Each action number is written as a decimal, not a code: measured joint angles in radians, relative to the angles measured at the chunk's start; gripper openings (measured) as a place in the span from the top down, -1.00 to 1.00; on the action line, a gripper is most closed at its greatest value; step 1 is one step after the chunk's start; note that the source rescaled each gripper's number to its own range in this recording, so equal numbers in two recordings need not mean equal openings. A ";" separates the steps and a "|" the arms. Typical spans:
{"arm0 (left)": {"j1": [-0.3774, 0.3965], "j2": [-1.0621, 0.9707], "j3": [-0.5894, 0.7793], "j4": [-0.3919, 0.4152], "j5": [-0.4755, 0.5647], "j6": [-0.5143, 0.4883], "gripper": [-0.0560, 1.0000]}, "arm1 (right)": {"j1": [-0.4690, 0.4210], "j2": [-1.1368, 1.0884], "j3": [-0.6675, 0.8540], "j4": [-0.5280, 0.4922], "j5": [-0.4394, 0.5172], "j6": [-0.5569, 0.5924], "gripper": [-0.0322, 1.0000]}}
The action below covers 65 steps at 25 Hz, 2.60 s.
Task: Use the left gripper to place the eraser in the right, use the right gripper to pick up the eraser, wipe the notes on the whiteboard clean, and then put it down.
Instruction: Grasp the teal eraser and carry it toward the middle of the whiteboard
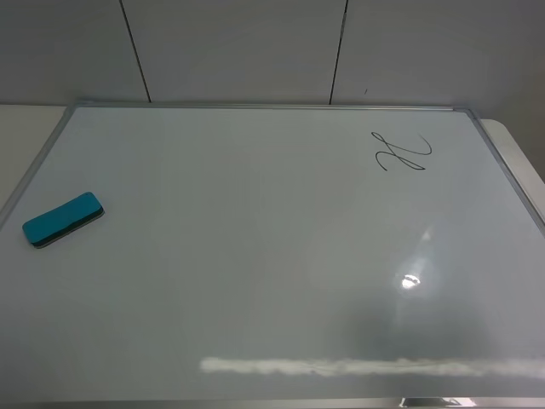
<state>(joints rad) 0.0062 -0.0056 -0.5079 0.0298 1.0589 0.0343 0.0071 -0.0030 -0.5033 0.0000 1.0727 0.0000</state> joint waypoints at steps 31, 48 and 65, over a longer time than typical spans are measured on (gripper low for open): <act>0.000 0.000 0.000 0.000 0.001 0.002 -1.00 | 0.000 0.000 0.000 0.000 0.000 0.000 -1.00; 0.000 0.000 -0.005 0.000 -0.015 0.002 -1.00 | 0.000 0.000 0.000 0.000 0.000 0.000 -1.00; 0.000 0.763 -0.168 -0.002 -0.312 0.058 -0.94 | 0.000 0.000 0.000 0.000 0.000 0.000 -1.00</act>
<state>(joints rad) 0.0062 0.7572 -0.6759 0.0279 0.7465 0.0924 0.0071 -0.0030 -0.5033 0.0000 1.0727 0.0000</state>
